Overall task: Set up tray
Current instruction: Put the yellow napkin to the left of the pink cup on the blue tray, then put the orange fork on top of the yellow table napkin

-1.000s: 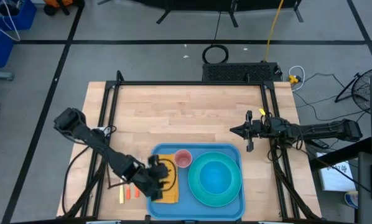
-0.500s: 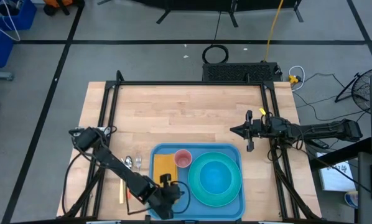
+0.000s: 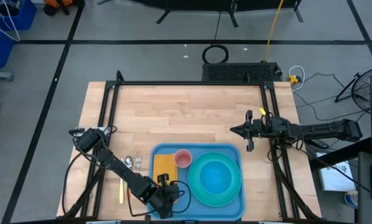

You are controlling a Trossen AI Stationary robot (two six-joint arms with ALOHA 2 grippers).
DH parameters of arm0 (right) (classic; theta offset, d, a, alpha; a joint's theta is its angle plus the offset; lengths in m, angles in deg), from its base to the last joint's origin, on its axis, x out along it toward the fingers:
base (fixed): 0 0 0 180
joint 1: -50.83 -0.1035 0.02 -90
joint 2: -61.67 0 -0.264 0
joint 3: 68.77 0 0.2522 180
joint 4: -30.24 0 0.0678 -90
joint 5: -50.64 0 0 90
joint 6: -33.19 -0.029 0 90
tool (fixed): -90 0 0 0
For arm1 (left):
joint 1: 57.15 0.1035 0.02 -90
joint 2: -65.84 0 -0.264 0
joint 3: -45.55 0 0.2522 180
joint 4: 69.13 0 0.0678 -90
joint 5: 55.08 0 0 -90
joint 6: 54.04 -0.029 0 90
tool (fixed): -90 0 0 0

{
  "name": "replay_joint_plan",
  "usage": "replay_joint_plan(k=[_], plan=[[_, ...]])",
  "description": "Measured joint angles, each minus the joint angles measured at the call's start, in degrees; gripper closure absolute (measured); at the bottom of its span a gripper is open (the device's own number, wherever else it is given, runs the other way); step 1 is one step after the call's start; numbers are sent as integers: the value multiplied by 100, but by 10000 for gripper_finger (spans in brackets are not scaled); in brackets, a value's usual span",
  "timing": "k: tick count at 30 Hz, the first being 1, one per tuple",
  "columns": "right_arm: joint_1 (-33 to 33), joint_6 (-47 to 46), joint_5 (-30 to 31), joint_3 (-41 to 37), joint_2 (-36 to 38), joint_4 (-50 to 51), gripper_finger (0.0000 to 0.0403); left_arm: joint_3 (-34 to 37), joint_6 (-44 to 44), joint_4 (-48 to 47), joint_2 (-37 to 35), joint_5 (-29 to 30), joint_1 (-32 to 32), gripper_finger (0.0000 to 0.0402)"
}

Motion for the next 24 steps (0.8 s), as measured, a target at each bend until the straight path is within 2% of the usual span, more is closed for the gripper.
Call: replay_joint_plan(k=[6, 10, 14, 19, 21, 24], plan=[[-1, 0, 0, 0, 0, -24, 403, -181, -589, -91, -184, 32, 7, 365], [0, 0, 0, 0, 0, -66, 403, -502, -336, -900, -582, 53, 13, 341], [0, 0, 0, 0, 0, -64, 403, -831, 957, -2887, -1002, 301, -117, 329], [-1, 0, 0, 0, 0, 41, 403, -870, 3497, -5741, -1413, 926, -604, 327], [0, 0, -1, 0, -2, 76, 403, -772, 4265, -6325, -1498, 1373, -923, 327], [0, 36, -3, 0, 6, 67, 403, -371, 5063, -6255, -1670, 1591, -1259, 327]])
